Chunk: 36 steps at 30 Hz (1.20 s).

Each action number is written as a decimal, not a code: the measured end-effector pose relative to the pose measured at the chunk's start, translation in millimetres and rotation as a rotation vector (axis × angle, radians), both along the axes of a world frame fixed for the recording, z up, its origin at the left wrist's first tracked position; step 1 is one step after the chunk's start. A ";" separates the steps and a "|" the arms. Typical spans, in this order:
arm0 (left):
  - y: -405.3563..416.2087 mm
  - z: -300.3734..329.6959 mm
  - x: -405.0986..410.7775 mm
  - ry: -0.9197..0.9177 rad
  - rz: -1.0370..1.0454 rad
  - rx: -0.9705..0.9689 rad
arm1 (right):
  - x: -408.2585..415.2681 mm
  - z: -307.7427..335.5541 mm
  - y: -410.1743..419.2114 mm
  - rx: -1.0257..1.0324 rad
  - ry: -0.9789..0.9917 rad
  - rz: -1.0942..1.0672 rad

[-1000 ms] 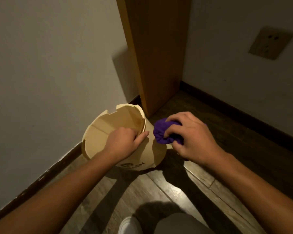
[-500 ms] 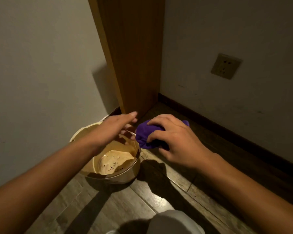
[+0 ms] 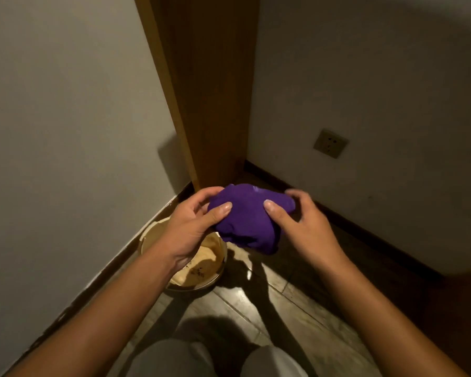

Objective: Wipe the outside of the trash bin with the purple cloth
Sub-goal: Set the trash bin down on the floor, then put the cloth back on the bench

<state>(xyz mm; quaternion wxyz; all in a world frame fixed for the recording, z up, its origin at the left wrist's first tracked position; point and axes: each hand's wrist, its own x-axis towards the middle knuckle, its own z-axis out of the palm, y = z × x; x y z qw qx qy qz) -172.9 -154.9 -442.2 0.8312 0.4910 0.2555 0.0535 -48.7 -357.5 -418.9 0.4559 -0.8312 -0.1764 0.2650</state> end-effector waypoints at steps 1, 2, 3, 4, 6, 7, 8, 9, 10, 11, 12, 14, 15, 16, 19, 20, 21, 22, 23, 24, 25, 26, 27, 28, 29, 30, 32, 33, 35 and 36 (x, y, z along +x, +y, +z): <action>0.8 21.3 -3.4 -0.016 -0.012 -0.031 | -3.6 18.3 -3.3 0.017 0.169 -0.007; 0.8 45.7 -5.5 -0.024 -0.024 -0.065 | -5.8 37.6 -5.3 0.066 0.328 0.011; 1.1 74.0 -6.6 -0.032 -0.057 -0.082 | -8.0 66.0 -6.6 0.134 0.460 0.020; -2.2 96.4 -9.6 -0.026 -0.076 -0.100 | -12.0 88.8 -7.1 0.203 0.537 0.012; -8.9 147.8 -14.1 0.006 -0.118 -0.114 | -16.9 144.6 -8.3 0.306 0.560 -0.044; -12.8 178.1 -16.3 0.043 -0.136 -0.108 | -19.2 177.4 -9.7 0.321 0.542 -0.075; -18.9 208.5 -18.4 0.090 -0.152 -0.088 | -22.6 206.9 -11.5 0.297 0.486 -0.079; -23.5 227.9 -19.1 0.118 -0.168 -0.041 | -25.4 227.7 -11.6 0.264 0.414 -0.059; -28.6 252.7 -19.2 0.149 -0.188 0.020 | -27.8 252.1 -13.3 0.226 0.331 -0.041; -33.1 280.2 -19.5 0.169 -0.236 0.085 | -30.6 281.2 -15.5 0.199 0.252 -0.034; -38.5 302.8 -19.9 0.192 -0.283 0.129 | -33.7 305.2 -17.0 0.164 0.155 -0.040; -50.9 344.7 -22.7 0.212 -0.364 0.165 | -36.2 351.5 -24.0 0.075 -0.135 -0.044; -56.2 361.0 -23.7 0.222 -0.386 0.173 | -34.5 369.9 -28.3 0.030 -0.278 -0.054; -63.1 382.7 -25.9 0.230 -0.408 0.178 | -33.4 392.0 -35.1 -0.002 -0.377 -0.072; -81.8 438.3 -30.1 0.194 -0.448 0.157 | -30.3 446.6 -60.2 -0.052 -0.471 -0.124; -87.0 455.2 -30.1 0.166 -0.439 0.141 | -29.6 457.6 -69.2 -0.074 -0.455 -0.145; -90.3 467.7 -29.9 0.135 -0.420 0.115 | -29.7 463.0 -78.5 -0.116 -0.425 -0.173; -96.1 481.6 -29.4 0.102 -0.399 0.084 | -31.5 467.7 -91.5 -0.159 -0.396 -0.213; -99.9 492.8 -28.6 0.072 -0.374 0.056 | -33.4 469.2 -102.8 -0.188 -0.354 -0.259; -102.7 501.3 -28.3 0.054 -0.345 0.030 | -36.2 467.3 -112.5 -0.165 -0.287 -0.313; -107.0 510.1 -27.7 0.050 -0.312 0.026 | -40.3 468.4 -122.9 -0.085 -0.194 -0.360; -111.8 518.8 -26.8 0.056 -0.279 0.031 | -44.7 470.1 -130.5 0.023 -0.066 -0.386; -117.0 525.8 -25.4 0.064 -0.255 0.044 | -50.3 473.1 -135.5 0.122 0.095 -0.382; -123.5 532.4 -23.6 0.068 -0.240 0.051 | -56.6 476.7 -137.8 0.192 0.274 -0.347; -130.1 538.2 -21.4 0.065 -0.232 0.056 | -62.6 480.7 -138.6 0.254 0.444 -0.298; -135.9 542.1 -18.4 0.063 -0.228 0.056 | -66.6 482.7 -136.9 0.337 0.588 -0.257; -144.3 546.1 -12.2 0.065 -0.224 0.067 | -70.0 483.7 -132.5 0.535 0.751 -0.264; -144.5 546.3 -7.6 0.070 -0.218 0.085 | -67.7 483.5 -129.3 0.614 0.770 -0.307; -139.6 544.8 1.9 0.085 -0.194 0.171 | -58.8 482.3 -121.7 0.709 0.728 -0.405; -132.8 542.7 8.5 0.102 -0.179 0.245 | -52.0 481.5 -114.7 0.729 0.696 -0.453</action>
